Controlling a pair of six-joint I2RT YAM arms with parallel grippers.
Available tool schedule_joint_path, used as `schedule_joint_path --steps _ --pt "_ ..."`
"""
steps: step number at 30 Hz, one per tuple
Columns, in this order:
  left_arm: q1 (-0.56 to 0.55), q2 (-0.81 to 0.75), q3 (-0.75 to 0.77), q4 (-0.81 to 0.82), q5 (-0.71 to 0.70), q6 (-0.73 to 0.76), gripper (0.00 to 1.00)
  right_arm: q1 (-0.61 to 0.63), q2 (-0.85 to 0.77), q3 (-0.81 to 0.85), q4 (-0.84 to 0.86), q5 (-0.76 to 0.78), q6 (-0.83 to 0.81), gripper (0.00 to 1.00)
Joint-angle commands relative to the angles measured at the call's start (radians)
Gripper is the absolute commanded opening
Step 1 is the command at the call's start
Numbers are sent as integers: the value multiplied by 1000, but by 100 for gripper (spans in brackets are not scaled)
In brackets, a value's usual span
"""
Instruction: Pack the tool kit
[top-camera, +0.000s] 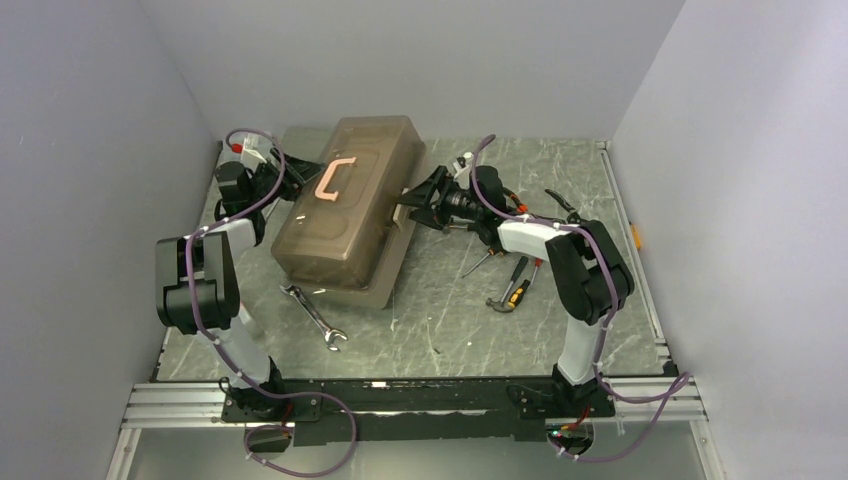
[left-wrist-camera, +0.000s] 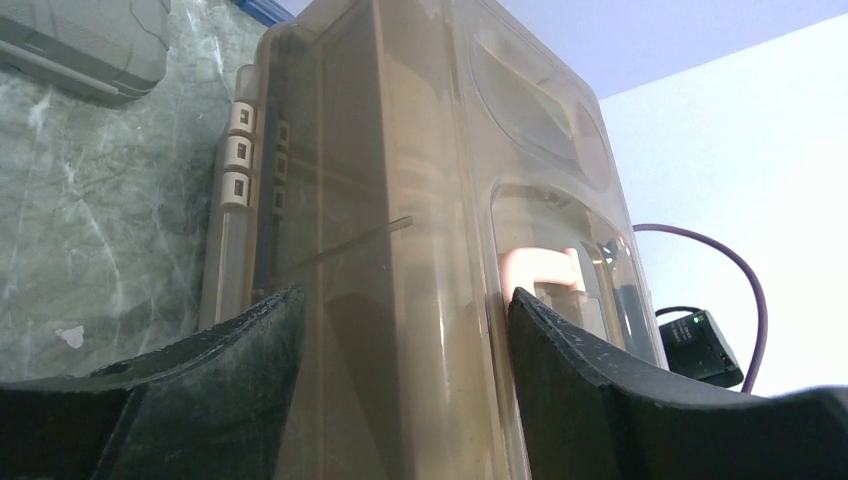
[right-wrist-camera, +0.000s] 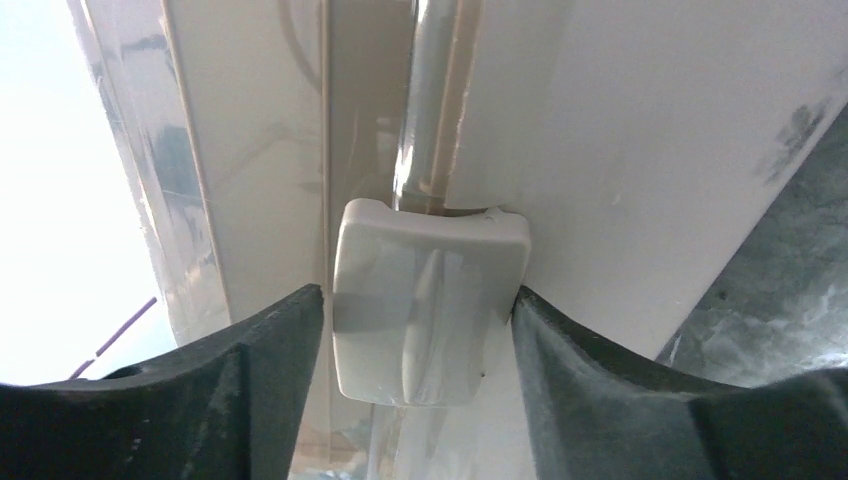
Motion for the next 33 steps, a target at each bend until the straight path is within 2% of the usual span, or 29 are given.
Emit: schedule_joint_path --steps 1,4,6,8,9,10,12,17,20,25,33 --pt "-49 107 -130 -371 109 150 74 88 36 13 181 17 77 66" --pt "-49 103 -133 -371 111 150 74 97 46 36 159 25 77 61" --pt "-49 97 -133 -379 109 155 74 103 48 69 72 38 52 49" --pt "-49 87 -134 -383 108 156 74 106 44 104 -30 54 19 44" --pt "-49 83 -135 -385 106 157 74 105 37 102 -54 67 17 38" --pt "-51 79 -137 -388 104 158 74 106 29 97 -72 81 20 31" --pt "-51 73 -138 -387 101 158 74 104 14 89 -91 99 21 26" --pt "-56 72 -147 -375 102 153 73 105 -18 82 -153 157 22 4" --pt "-62 65 -146 -396 87 167 73 109 -37 161 -339 217 -67 0" --pt "-69 58 -149 -393 82 167 73 117 -53 281 -608 322 -182 0" --pt "-82 52 -151 -391 77 164 73 138 -35 401 -818 457 -242 0"
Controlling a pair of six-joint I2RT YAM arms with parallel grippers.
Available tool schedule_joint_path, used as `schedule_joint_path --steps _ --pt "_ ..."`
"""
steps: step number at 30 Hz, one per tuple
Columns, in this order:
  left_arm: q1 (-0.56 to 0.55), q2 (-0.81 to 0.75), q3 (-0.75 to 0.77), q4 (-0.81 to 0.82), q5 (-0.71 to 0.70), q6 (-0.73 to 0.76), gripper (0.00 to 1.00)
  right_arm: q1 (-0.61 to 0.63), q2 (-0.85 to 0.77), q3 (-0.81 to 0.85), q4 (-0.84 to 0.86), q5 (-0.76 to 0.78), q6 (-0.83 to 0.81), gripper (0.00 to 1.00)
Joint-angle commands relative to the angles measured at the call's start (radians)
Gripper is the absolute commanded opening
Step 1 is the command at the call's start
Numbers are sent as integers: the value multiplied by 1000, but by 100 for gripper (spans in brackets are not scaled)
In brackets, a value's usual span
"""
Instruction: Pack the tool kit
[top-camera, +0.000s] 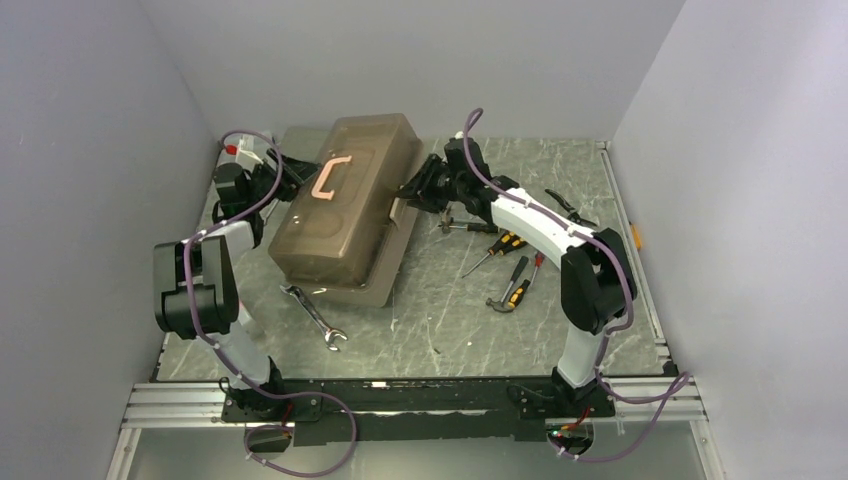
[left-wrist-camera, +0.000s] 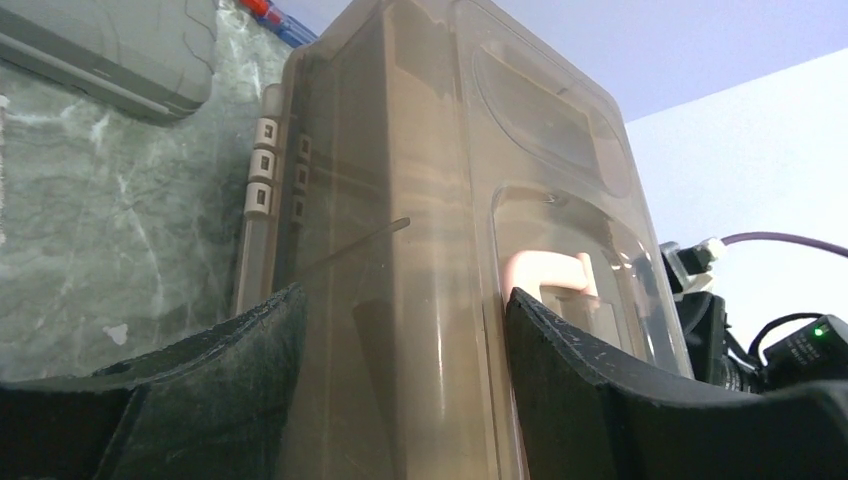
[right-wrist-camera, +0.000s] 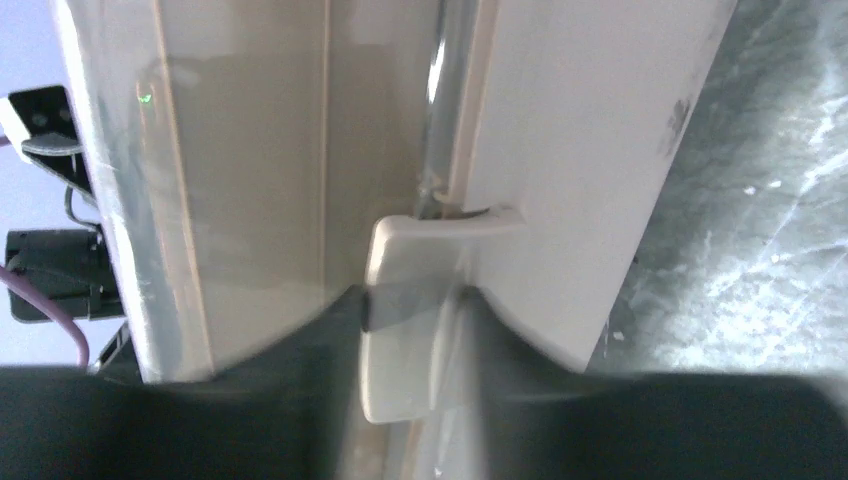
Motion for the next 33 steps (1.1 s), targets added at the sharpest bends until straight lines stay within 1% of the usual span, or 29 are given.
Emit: schedule_joint_path --steps 1,3,5,6,8,9,10,13,14,17,18,21,23,25,30,33 --pt "-97 86 -130 -370 138 128 73 58 20 91 -162 160 -82 0" --pt "-99 85 -133 -363 139 122 73 62 25 99 -174 161 -87 0" --pt "-100 83 -135 -361 141 122 73 62 16 75 -138 129 -91 0" --pt "-99 83 -133 -364 142 124 73 61 7 56 -119 120 -91 6" --pt "-99 78 -130 -378 140 132 73 50 -15 18 -75 92 -96 47" --pt "-100 75 -130 -378 142 132 73 40 -26 -5 -49 70 -94 62" --pt "-101 71 -132 -374 146 129 73 28 -39 -26 -35 55 -92 70" --pt "-102 44 -134 -385 148 130 74 -15 -92 -112 38 4 -96 73" --pt "-103 31 -130 -401 145 137 74 -35 -115 -158 86 -23 -95 75" --pt "-103 -14 -115 -451 130 159 79 -101 -169 -321 351 -164 -57 76" --pt "-102 -26 -109 -460 126 161 81 -115 -175 -364 429 -208 -38 79" --pt "-110 -55 -91 -494 124 169 90 -136 -184 -439 569 -286 -31 85" --pt "-115 -83 -70 -544 111 196 95 -143 -191 -464 604 -303 -42 90" --pt "-120 -119 -42 -615 87 233 99 -153 -198 -481 611 -309 -56 91" --pt "-130 -231 48 -867 -48 361 99 -191 -222 -524 636 -340 -63 90" --pt "-167 -263 136 -1028 -169 464 99 -211 -232 -533 637 -365 -73 90"
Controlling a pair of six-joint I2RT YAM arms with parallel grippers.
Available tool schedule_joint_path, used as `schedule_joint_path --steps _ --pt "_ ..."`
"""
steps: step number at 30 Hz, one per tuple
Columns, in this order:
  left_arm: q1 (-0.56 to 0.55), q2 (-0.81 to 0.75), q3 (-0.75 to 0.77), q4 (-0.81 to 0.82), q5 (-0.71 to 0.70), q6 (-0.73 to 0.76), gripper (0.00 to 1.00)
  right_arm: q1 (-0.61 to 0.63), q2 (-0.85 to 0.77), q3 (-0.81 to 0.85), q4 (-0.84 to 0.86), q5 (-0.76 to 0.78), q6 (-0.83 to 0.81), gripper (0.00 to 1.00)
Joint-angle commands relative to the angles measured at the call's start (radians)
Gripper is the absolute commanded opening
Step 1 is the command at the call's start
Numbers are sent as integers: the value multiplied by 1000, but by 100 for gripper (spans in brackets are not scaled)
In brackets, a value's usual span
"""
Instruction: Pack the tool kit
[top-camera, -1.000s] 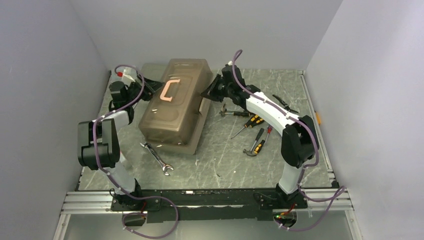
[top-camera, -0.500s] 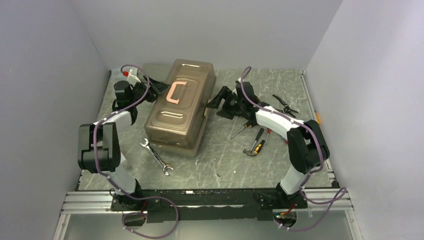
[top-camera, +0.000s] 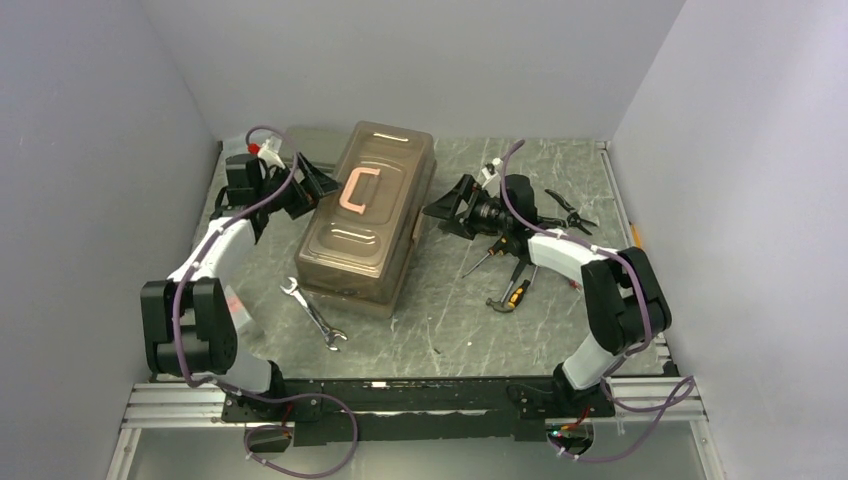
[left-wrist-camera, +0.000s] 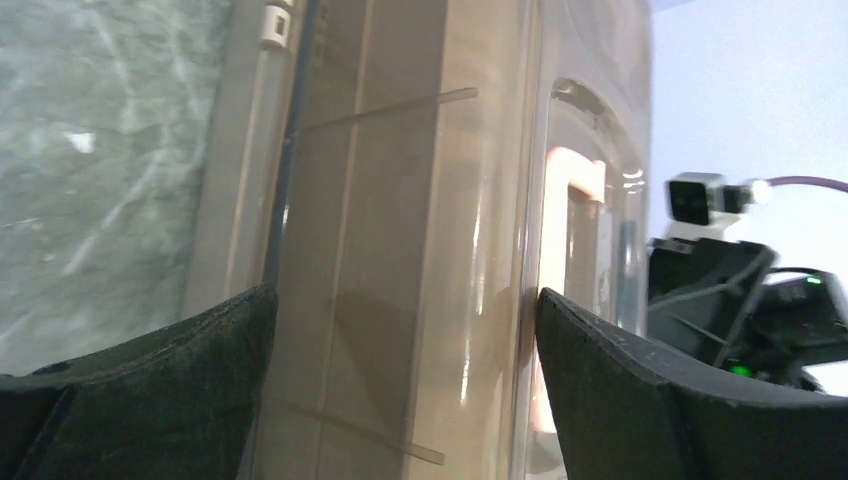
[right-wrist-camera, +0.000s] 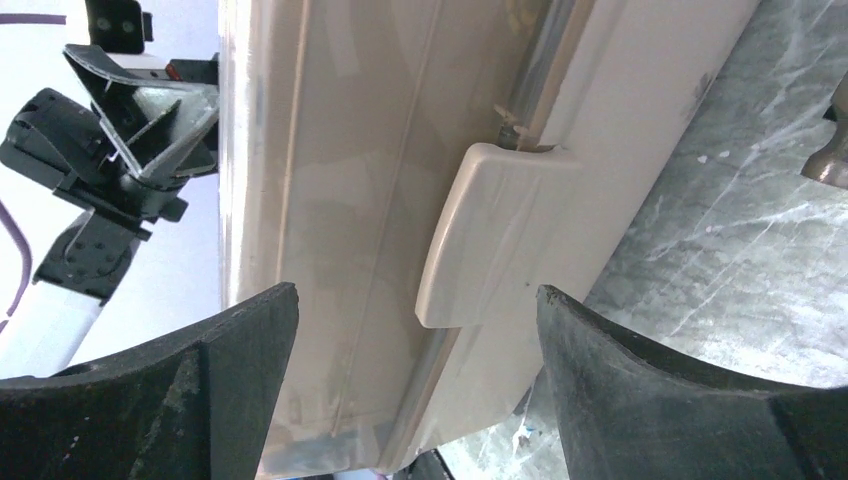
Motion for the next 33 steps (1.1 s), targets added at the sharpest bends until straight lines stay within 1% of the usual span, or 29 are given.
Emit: schedule_joint_path --steps 1,2,4,9,14,17,19,22,26,28,32,33 --pt "-86 -29 101 -489 -164 269 99 -35 -57 -17 96 -66 -29 90" --pt "-113 -26 145 -543 -207 298 99 -39 -63 -18 91 -71 -37 90" --pt "-146 -17 183 -618 -267 339 99 -41 -77 -18 72 -77 -60 90" --pt "-220 -4 229 -695 -374 383 99 -43 -108 -16 34 -82 -104 90" --pt "-246 35 313 -759 -453 404 99 -44 -127 -21 29 -101 -112 90" --pt "-261 44 368 -802 -489 415 99 -45 -139 -20 -12 -89 -141 90" --pt "-269 45 393 -819 -492 416 99 -49 -145 -27 -23 -83 -151 90" --pt "-276 44 443 -856 -514 425 99 -58 -153 -56 5 -85 -137 90" --pt "-283 39 520 -921 -606 451 99 -67 -151 -85 55 -104 -107 90" --pt "-285 41 552 -946 -634 468 97 -69 -149 -88 62 -111 -102 89" --pt "-299 50 584 -971 -673 493 87 -70 -147 -80 56 -120 -107 89" --pt "-305 54 591 -981 -678 496 86 -70 -147 -76 52 -122 -110 89"
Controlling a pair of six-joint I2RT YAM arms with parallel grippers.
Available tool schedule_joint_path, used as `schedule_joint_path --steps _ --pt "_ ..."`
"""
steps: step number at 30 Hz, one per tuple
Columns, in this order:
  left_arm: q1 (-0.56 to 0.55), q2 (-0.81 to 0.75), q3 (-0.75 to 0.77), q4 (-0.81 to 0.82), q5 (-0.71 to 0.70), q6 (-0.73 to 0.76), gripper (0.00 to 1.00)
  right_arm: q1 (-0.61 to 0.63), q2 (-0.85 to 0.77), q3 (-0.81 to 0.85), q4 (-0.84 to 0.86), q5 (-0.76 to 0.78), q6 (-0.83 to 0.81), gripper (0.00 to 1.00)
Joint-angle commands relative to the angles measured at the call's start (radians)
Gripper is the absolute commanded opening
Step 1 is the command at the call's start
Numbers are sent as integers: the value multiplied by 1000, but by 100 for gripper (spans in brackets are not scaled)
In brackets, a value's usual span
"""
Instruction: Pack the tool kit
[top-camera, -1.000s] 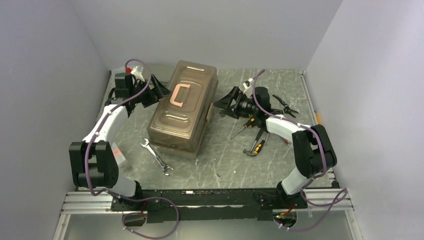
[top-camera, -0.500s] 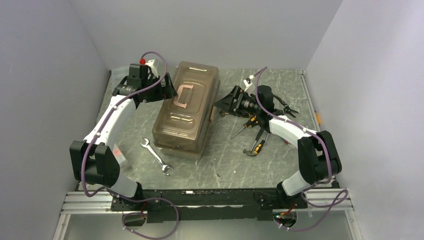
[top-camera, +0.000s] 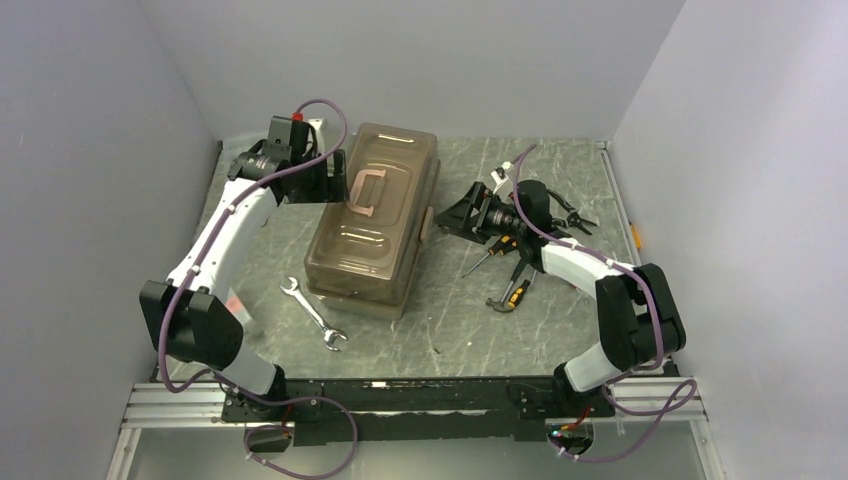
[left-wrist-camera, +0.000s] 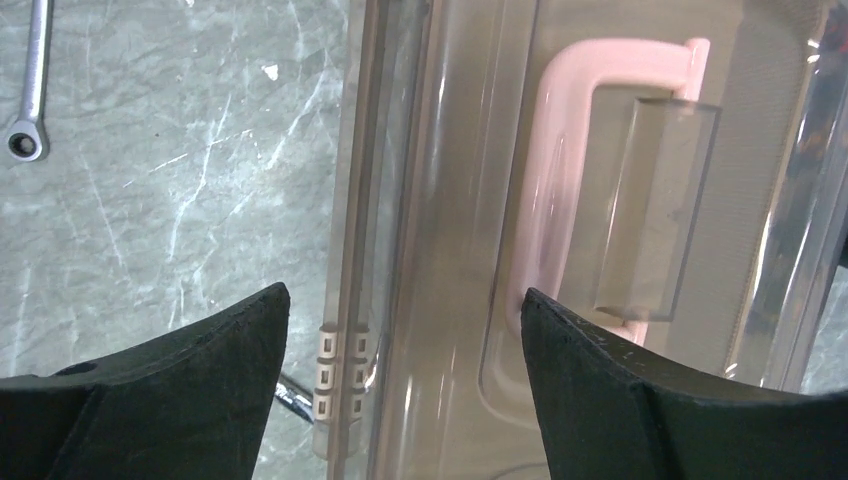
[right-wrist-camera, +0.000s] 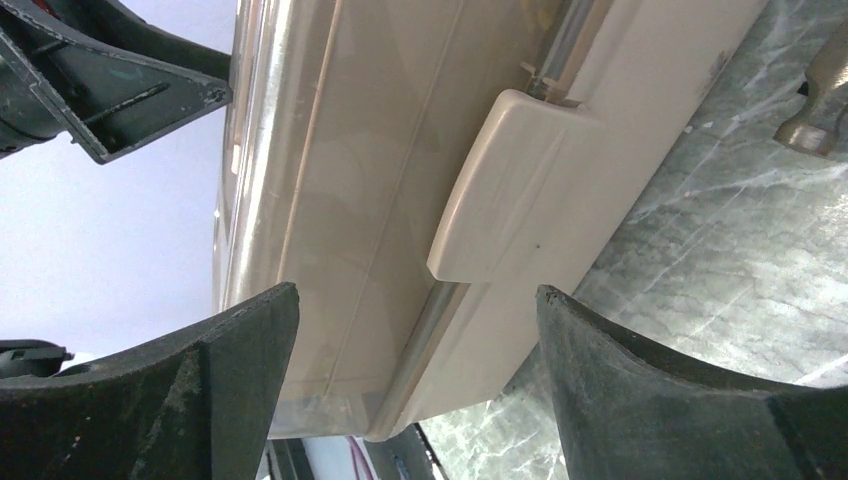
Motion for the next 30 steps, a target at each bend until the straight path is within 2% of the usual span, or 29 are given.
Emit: schedule_joint_path --steps 1,5,8,16,22,28,30 --pt "-25 23 48 -108 -79 60 86 -5 -28 21 60 -32 -12 89" --pt "-42 29 58 -112 -121 64 84 -5 -41 49 4 -22 -43 89" --pt "-48 29 68 -108 -134 65 83 -4 -56 118 -135 21 -88 89" --pt "-52 72 132 -141 -170 85 72 4 -126 282 -439 237 -123 88" --pt "-54 108 106 -158 -165 96 67 4 -148 195 -337 221 -87 88" --pt "-47 149 46 -179 -113 111 63 5 -117 198 -345 207 -100 88" --pt "-37 173 19 -178 -53 108 61 5 -110 189 -341 200 -100 88"
